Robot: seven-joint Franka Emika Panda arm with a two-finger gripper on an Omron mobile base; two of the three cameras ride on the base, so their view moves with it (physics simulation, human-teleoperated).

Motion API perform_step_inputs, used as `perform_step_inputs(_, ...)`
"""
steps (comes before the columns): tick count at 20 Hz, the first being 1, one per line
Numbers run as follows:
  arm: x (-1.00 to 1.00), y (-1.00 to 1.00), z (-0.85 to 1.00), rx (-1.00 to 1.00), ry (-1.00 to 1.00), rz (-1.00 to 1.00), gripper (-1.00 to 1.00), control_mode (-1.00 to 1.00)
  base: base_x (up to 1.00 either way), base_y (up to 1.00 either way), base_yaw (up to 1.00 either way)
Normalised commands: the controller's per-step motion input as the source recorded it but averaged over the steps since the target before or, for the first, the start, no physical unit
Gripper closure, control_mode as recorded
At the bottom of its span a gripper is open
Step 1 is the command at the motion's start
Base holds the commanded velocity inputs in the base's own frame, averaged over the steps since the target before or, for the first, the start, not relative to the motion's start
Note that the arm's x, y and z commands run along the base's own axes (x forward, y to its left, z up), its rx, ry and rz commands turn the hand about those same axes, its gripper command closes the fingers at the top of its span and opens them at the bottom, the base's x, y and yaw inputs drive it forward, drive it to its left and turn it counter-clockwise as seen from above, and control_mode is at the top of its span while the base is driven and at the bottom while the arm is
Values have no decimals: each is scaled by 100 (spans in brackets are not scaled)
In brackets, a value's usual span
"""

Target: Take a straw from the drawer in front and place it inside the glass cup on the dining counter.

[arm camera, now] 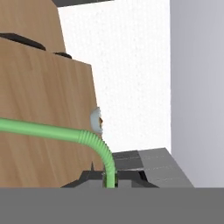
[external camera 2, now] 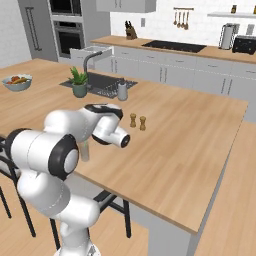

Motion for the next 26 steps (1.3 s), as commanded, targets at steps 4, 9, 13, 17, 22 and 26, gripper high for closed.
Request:
perform_step_inputs(4,0,0,-35,-6,-11,5,100,-100,0,0,0)
perform_step_inputs(9,0,1,-38,-8,-12,5,100,-100,0,0,0)
perform_step_inputs(13,-3,5,-34,-8,-15,4,100,-100,0,0,0)
perform_step_inputs(17,-32,32,-22,-8,-20,3,100,-100,0,0,0)
perform_step_inputs(22,-40,27,-26,-3,-21,0,100,-100,0,0,0)
perform_step_inputs(26,-15,12,-43,-1,-17,0,100,-100,0,0,0)
